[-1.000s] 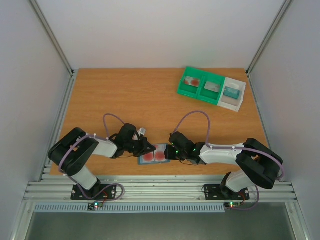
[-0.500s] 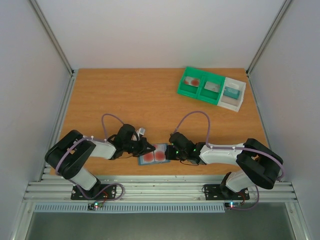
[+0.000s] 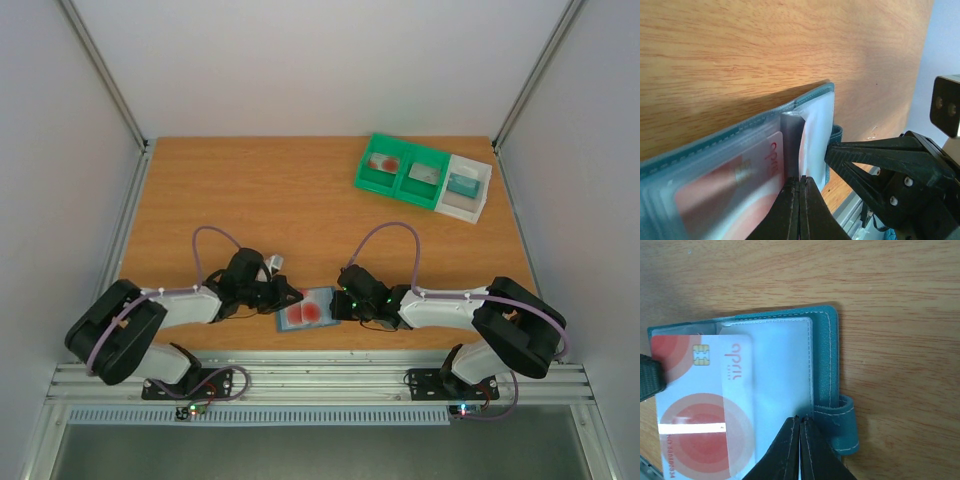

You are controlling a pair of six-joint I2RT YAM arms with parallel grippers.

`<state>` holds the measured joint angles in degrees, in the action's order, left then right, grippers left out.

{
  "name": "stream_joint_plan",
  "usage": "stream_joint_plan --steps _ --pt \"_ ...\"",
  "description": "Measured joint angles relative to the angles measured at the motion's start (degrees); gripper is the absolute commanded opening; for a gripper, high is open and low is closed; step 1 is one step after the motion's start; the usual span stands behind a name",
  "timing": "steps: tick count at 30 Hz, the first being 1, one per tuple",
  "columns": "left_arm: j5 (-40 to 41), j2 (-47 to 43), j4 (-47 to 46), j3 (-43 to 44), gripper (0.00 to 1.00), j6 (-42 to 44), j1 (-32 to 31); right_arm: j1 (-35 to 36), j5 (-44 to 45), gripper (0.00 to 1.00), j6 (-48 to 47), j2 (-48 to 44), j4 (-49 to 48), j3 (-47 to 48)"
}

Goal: Take the credit cards out of the card holder

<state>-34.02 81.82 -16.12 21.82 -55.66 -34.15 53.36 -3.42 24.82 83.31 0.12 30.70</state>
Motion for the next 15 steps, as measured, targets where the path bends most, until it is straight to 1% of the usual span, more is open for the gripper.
stream_joint_plan --steps 5,9,10,12,15 --pt "2.21 -5.95 6.01 -0.15 0.0 1.42 0.13 0.0 -0.02 0.05 0.0 -0.02 0.04 0.02" --pt "4.66 -12.7 12.04 -0.15 0.01 2.47 0.13 0.0 -0.11 0.07 0.0 -0.46 0.83 0.13" --pt "4.66 -12.7 12.04 -0.15 0.0 2.47 0.13 0.0 -0.11 0.09 -0.02 -0.87 1.53 0.13" --pt "5.86 -15.41 14.95 -0.09 0.0 2.73 0.13 0.0 -0.31 0.11 -0.07 -2.19 3.43 0.13" --pt "7.39 -19.69 18.71 -0.07 0.0 3.21 0.13 0.0 -1.07 0.19 -0.13 -5.38 5.29 0.13"
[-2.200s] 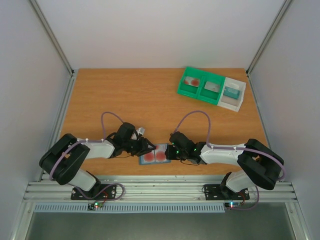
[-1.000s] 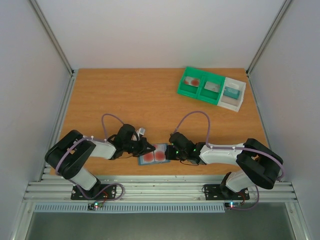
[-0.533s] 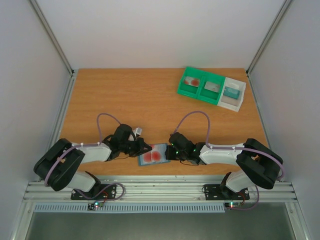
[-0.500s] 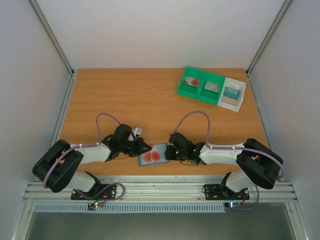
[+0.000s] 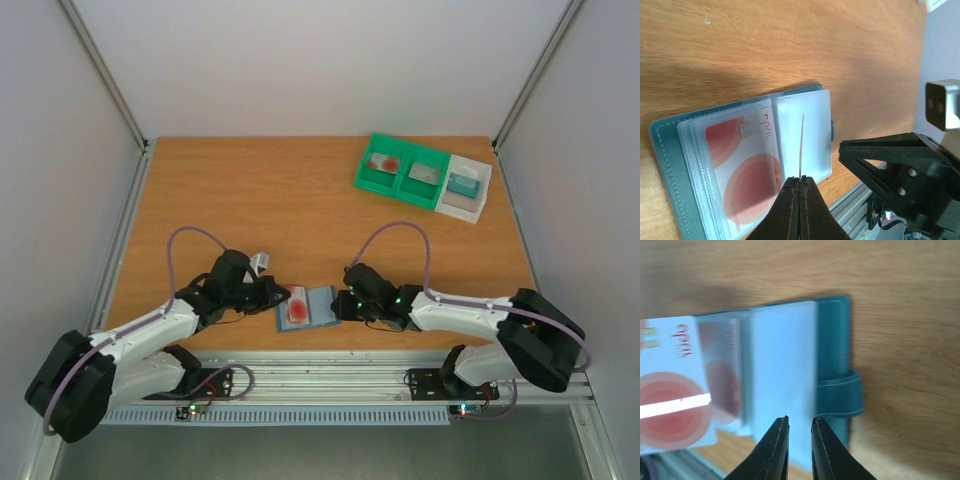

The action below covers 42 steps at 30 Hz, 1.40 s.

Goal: Take the credit cards out of the card holder

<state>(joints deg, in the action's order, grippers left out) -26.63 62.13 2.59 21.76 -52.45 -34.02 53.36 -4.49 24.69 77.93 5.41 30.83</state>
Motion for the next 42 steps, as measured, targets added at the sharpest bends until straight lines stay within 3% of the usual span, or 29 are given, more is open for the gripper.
stream_joint_plan --steps 8,16,19,26,32,38,42 --pt "-0.02 -10.19 2.19 0.04 0.0 -2.45 0.0 0.0 -6.36 0.45 2.54 -10.32 -3.74 -0.22" --pt "-1.55 -17.2 -1.68 0.11 0.0 -8.15 0.04 0.0 -13.2 0.51 7.98 -12.2 -14.23 -1.75" --pt "-2.21 -18.29 -3.52 0.11 0.0 -10.14 0.04 0.0 -14.69 0.44 9.25 -12.57 -16.28 -1.75" --pt "-3.76 -18.6 -8.46 0.09 0.01 -13.84 0.09 0.0 -16.7 0.02 10.16 -14.8 -19.06 -2.01" --pt "-5.29 -18.4 -10.56 -0.83 0.45 -13.73 0.5 0.0 -18.23 0.01 6.54 -20.65 -17.35 -2.05" --pt "-9.4 -19.04 -2.71 3.82 0.56 -7.06 0.46 0.0 -22.45 0.01 -0.83 -26.4 -7.93 -1.29" --pt "-14.97 -19.54 4.83 10.6 0.55 0.72 0.46 0.0 -27.78 0.01 -6.32 -28.2 -0.42 0.87"
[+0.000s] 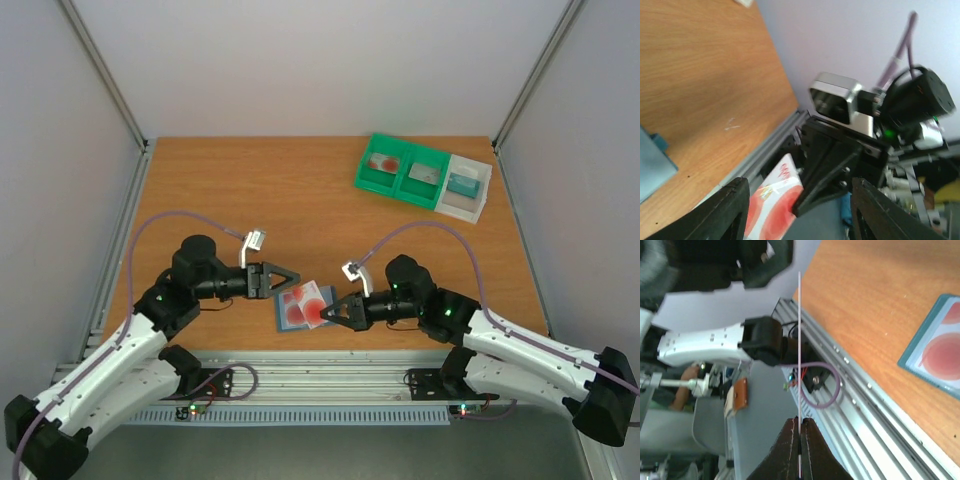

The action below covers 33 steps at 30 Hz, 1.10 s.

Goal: Take the credit cards out of the card holder

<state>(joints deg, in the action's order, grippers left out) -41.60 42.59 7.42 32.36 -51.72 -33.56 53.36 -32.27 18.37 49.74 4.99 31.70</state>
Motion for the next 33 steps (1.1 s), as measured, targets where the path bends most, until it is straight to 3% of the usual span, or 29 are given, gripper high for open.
stream_joint_plan --steps 6,13,16,20,24,28,33 --pt "-11.45 2.62 7.41 6.38 0.5 9.75 0.0 0.0 -5.92 0.01 -5.44 -0.24 7.76 3.98" --pt "-17.35 5.53 14.91 7.45 0.47 16.33 0.0 0.0 -10.93 0.01 -8.44 0.48 10.6 6.82" --pt "-18.53 6.03 16.81 7.74 0.32 17.86 0.0 0.0 -12.17 0.01 -9.18 0.79 11.63 7.54" --pt "-19.91 6.25 17.05 8.04 0.01 18.99 0.0 0.0 -12.59 0.04 -9.75 1.18 12.22 7.98" --pt "-20.79 6.27 16.68 8.26 0.0 19.15 0.0 0.02 -12.07 0.1 -9.79 1.42 13.18 8.55" --pt "-20.7 6.4 16.61 8.26 0.0 18.95 0.0 0.02 -9.44 0.27 -9.05 0.79 13.75 8.55" --pt "-18.91 6.64 11.85 7.98 0.0 15.37 0.0 0.0 -3.76 0.37 -4.57 -3.58 10.84 7.08"
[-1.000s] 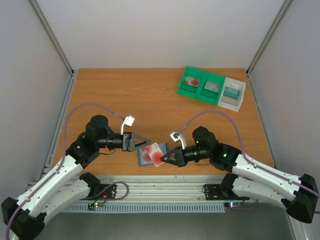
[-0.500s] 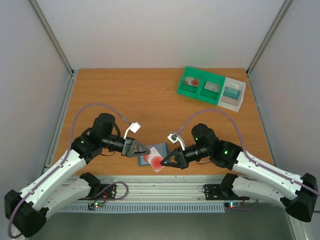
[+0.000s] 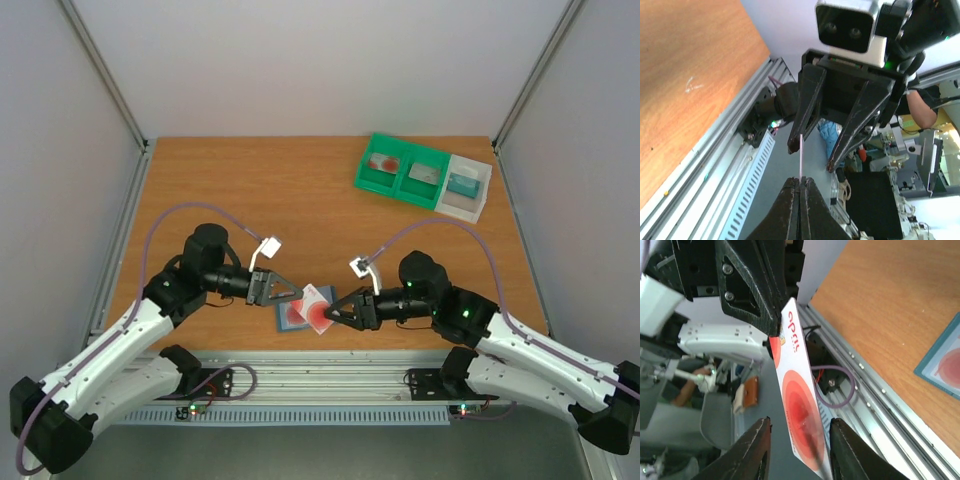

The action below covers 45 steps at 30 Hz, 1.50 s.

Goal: Take the credit cards out of the card holder

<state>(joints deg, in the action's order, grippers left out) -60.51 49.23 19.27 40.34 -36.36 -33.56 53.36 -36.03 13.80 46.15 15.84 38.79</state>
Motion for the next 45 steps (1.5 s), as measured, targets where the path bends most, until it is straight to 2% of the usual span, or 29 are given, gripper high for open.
stream_joint_plan --steps 5,8,10,15,20,32,43,45 --pt "3.93 1.31 -12.11 -2.64 0.01 -8.74 0.0 0.0 6.93 0.45 7.93 -4.2 -7.23 -5.75" --pt "7.78 2.19 -17.4 -3.85 0.0 -13.75 0.0 0.02 9.99 0.46 12.07 -4.46 -9.88 -7.72" --pt "9.81 2.56 -20.87 -4.42 0.0 -16.83 0.0 0.0 12.02 0.44 14.86 -4.55 -11.82 -8.52" --pt "14.73 2.6 -27.28 -5.07 0.01 -23.58 0.0 0.02 16.2 0.26 20.35 -5.86 -18.1 -10.99" --pt "18.03 2.36 -31.17 -6.6 0.0 -27.52 0.0 0.02 18.49 0.17 24.24 -5.7 -22.97 -12.2" --pt "20.35 2.34 -36.3 -10.29 0.01 -32.92 0.0 0.02 22.84 0.13 29.83 -3.74 -31.74 -16.59" --pt "21.57 2.36 -36.74 -10.75 0.0 -33.51 0.11 0.02 25.03 0.1 31.17 -3.04 -34.82 -17.7" --pt "21.7 2.34 -36.74 -10.86 0.0 -33.46 0.11 0.02 25.22 0.06 31.17 -3.15 -34.8 -17.7"
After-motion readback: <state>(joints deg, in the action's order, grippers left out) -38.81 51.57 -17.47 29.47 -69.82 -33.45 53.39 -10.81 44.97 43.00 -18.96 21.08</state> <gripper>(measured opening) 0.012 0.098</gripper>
